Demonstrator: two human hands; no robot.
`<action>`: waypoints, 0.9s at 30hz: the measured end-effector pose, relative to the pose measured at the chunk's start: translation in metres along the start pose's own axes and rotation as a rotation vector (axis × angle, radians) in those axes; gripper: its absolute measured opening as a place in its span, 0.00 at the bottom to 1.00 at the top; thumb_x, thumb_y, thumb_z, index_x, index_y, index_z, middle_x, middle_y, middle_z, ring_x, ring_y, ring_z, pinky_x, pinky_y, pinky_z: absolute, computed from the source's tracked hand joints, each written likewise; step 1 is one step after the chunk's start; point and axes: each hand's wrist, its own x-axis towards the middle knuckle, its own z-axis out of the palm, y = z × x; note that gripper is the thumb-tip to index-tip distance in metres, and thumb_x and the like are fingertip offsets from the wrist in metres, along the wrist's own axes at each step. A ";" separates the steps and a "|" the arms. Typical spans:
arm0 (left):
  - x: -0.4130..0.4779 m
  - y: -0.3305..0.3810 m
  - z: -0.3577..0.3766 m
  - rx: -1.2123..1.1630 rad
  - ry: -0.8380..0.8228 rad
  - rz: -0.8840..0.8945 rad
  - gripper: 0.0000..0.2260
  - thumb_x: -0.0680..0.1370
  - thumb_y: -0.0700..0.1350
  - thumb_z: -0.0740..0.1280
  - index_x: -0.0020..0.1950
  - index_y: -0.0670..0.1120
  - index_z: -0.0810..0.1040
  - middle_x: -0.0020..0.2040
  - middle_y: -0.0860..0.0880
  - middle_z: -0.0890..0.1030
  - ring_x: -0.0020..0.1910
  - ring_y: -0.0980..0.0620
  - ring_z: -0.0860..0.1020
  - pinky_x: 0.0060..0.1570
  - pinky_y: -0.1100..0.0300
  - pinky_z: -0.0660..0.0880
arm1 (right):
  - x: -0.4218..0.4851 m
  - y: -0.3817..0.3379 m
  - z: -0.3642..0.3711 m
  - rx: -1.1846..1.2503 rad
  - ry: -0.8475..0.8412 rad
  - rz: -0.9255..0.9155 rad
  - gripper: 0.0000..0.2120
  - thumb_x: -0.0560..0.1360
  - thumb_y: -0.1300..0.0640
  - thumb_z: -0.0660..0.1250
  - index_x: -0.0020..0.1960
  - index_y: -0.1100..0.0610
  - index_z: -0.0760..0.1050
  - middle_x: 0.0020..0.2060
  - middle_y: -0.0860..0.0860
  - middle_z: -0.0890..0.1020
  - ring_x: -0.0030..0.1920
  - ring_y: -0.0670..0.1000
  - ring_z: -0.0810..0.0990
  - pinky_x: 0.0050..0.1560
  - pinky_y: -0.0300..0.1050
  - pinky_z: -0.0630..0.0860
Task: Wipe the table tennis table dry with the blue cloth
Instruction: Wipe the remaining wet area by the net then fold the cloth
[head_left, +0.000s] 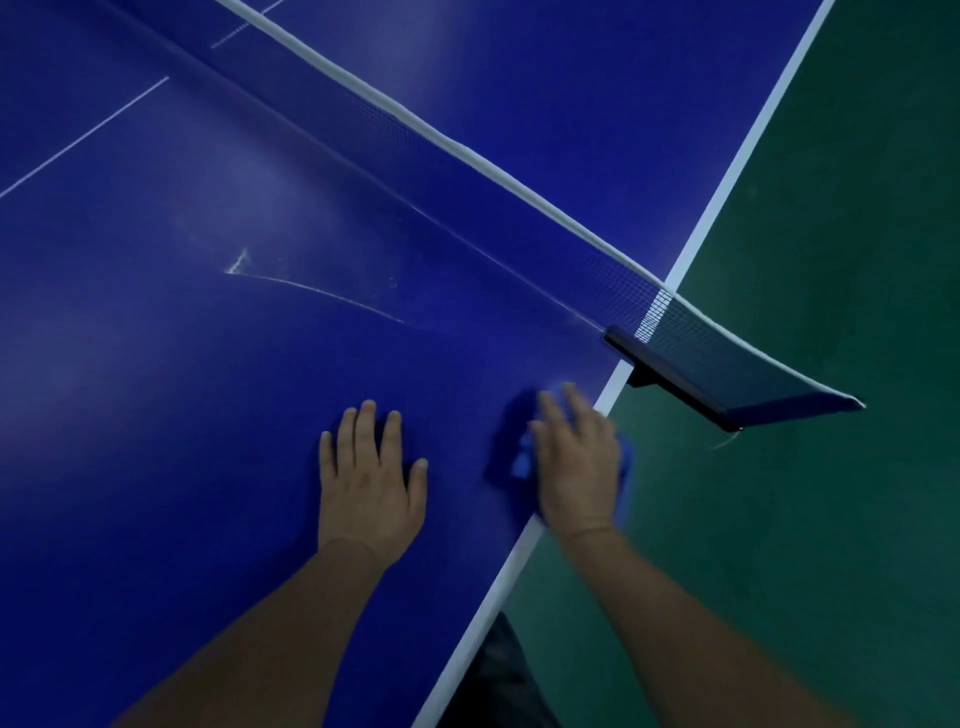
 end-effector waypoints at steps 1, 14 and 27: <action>0.000 0.001 0.001 -0.001 0.001 0.004 0.30 0.80 0.58 0.50 0.75 0.42 0.67 0.76 0.38 0.63 0.77 0.39 0.60 0.74 0.35 0.60 | -0.004 -0.012 0.007 -0.033 -0.064 -0.169 0.19 0.81 0.49 0.58 0.63 0.57 0.81 0.64 0.59 0.79 0.52 0.62 0.79 0.49 0.54 0.77; -0.008 -0.089 -0.015 -0.008 0.045 -0.235 0.29 0.81 0.55 0.49 0.76 0.41 0.67 0.77 0.39 0.64 0.77 0.40 0.60 0.75 0.37 0.58 | -0.019 -0.083 0.028 0.005 -0.523 -0.674 0.24 0.81 0.44 0.56 0.74 0.52 0.71 0.77 0.53 0.67 0.74 0.58 0.64 0.73 0.56 0.58; 0.056 -0.180 -0.032 -0.010 0.225 -0.527 0.26 0.78 0.52 0.51 0.71 0.41 0.73 0.73 0.39 0.69 0.74 0.40 0.65 0.72 0.37 0.61 | 0.091 -0.294 0.130 0.033 -0.623 -0.790 0.27 0.81 0.44 0.49 0.76 0.52 0.68 0.78 0.51 0.65 0.77 0.57 0.63 0.76 0.61 0.54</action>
